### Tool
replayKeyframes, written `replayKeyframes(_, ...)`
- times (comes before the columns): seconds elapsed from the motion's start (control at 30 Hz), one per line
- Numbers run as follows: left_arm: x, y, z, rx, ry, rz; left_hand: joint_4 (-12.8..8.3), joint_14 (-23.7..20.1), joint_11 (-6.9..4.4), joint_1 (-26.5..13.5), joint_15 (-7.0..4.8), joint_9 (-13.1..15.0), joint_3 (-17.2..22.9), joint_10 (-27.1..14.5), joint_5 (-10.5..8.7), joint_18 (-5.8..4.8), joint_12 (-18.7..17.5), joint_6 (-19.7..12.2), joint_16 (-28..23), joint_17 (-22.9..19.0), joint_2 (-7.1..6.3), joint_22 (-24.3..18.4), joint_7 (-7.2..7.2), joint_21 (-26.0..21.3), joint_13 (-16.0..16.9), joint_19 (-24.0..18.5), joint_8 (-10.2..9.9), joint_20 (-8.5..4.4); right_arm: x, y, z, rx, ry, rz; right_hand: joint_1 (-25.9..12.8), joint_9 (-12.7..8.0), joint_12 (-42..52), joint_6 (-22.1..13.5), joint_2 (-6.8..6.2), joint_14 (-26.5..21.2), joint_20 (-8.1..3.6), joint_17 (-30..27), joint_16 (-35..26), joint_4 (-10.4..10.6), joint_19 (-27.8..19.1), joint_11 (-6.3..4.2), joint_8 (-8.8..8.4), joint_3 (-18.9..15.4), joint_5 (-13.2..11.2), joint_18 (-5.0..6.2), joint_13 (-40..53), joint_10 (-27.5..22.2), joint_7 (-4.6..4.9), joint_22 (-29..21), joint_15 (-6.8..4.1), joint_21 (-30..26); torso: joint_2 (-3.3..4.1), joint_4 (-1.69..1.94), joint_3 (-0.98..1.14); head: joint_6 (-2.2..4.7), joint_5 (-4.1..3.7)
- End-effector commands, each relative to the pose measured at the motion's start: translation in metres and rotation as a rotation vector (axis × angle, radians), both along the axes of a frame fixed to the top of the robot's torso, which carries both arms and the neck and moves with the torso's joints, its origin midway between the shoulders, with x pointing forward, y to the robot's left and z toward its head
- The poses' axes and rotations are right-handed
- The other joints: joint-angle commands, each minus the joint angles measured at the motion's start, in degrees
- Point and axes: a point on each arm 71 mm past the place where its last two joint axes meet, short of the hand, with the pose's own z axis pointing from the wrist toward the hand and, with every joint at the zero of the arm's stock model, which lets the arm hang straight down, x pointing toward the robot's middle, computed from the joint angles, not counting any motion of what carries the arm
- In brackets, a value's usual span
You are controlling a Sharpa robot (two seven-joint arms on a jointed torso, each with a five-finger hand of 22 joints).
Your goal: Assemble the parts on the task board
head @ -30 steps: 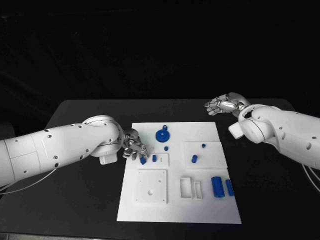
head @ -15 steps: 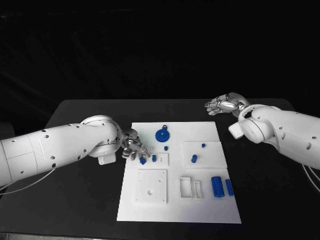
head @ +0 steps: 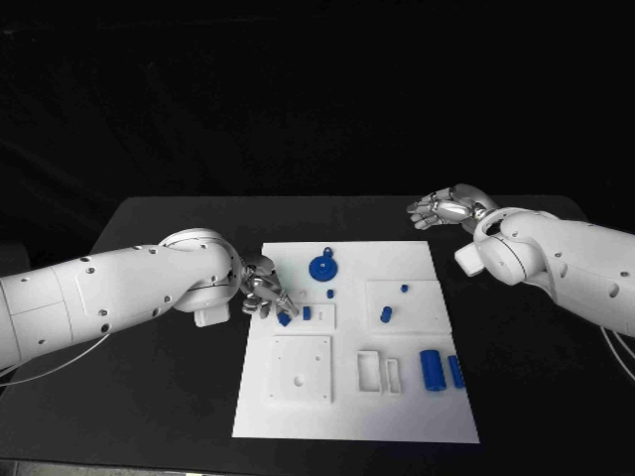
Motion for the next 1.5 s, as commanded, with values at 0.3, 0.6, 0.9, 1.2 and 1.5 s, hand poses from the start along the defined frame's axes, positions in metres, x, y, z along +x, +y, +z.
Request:
replayKeyframes(0.3,-0.0039,-0.0013,-0.0056,0.008,0.029,-0.029,-2.8,-0.2,0.49,5.5,0.57,0.1,0.6,-0.4,0.61,-0.34,0.1,-0.4,-0.2,0.0,0.22,0.7,0.26,-0.2,0.0,-0.1,-0.5,-5.91,-0.0005,0.0011,-0.0009,0.006,0.002,0.015,-0.5,-0.1,-0.2,-0.5,-0.02,-0.5,0.3,-0.1,0.2,0.3,-0.2,0.29,0.3,0.0,0.4,1.02,-0.1,0.2,1.08,0.1,0.08,-0.4,-0.02,-0.03,0.02,-0.09,0.06)
replayKeyframes(0.6,-0.0038,-0.0022,-0.0052,0.015,0.017,-0.035,-4.5,-0.3,0.56,8.4,0.63,0.2,0.5,-0.6,1.28,-0.45,0.2,-0.5,-0.2,-0.1,0.21,0.7,0.33,-0.2,0.0,0.0,-0.7,-5.79,-0.0007,0.0011,-0.0013,0.006,0.003,0.015,-0.5,-0.1,-0.3,-0.5,-0.01,-0.5,0.3,-0.1,0.2,0.3,-0.2,0.29,0.31,0.0,0.4,1.03,-0.1,0.2,1.08,0.1,0.08,-0.4,-0.01,-0.05,0.05,-0.18,0.04)
replayKeyframes(0.9,-0.0038,-0.003,-0.0048,0.018,0.009,-0.039,-4.9,-0.3,0.55,9.4,0.63,0.3,0.6,-0.7,1.34,-0.47,0.3,-0.4,-0.2,0.0,0.34,0.6,0.32,-0.3,0.0,0.0,-0.6,-5.77,-0.0007,0.0015,-0.0014,0.007,0.003,0.016,-0.5,-0.1,-0.3,-0.5,-0.01,-0.5,0.3,-0.1,0.2,0.3,-0.2,0.29,0.32,0.0,0.5,1.04,-0.1,0.2,1.08,0.1,0.08,-0.4,-0.01,-0.04,0.07,-0.23,0.01)
replayKeyframes(1.2,-0.0039,-0.0036,-0.0044,0.014,0.004,-0.04,-6.9,-0.2,0.27,13.5,0.37,0.7,1.1,-0.4,2.52,-0.61,0.6,1.0,0.2,0.1,3.66,0.7,-0.02,-0.2,0.1,0.0,0.0,-5.75,-0.0008,0.0019,-0.0014,0.01,0.003,0.016,-0.5,-0.1,-0.3,-0.6,0.01,-0.5,0.3,-0.1,0.2,0.3,-0.2,0.3,0.33,0.0,0.5,1.04,-0.1,0.2,1.09,0.1,0.09,-0.4,-0.01,-0.06,0.08,-0.22,-0.02)
replayKeyframes(1.5,-0.0031,-0.0025,-0.0036,-0.001,-0.009,-0.028,-7.6,-0.1,0.1,14.9,0.27,0.5,1.6,-0.1,5.14,-0.72,0.8,2.4,0.5,0.3,7.25,0.8,-0.24,0.0,0.0,-0.1,0.0,-5.8,-0.001,0.0016,-0.0014,0.01,0.003,0.016,-0.5,-0.1,-0.3,-0.6,0.01,-0.5,0.31,-0.2,0.2,0.3,-0.2,0.3,0.33,0.0,0.5,1.05,-0.1,0.2,1.09,0.1,0.09,-0.5,0.0,-0.02,0.06,-0.15,0.01)
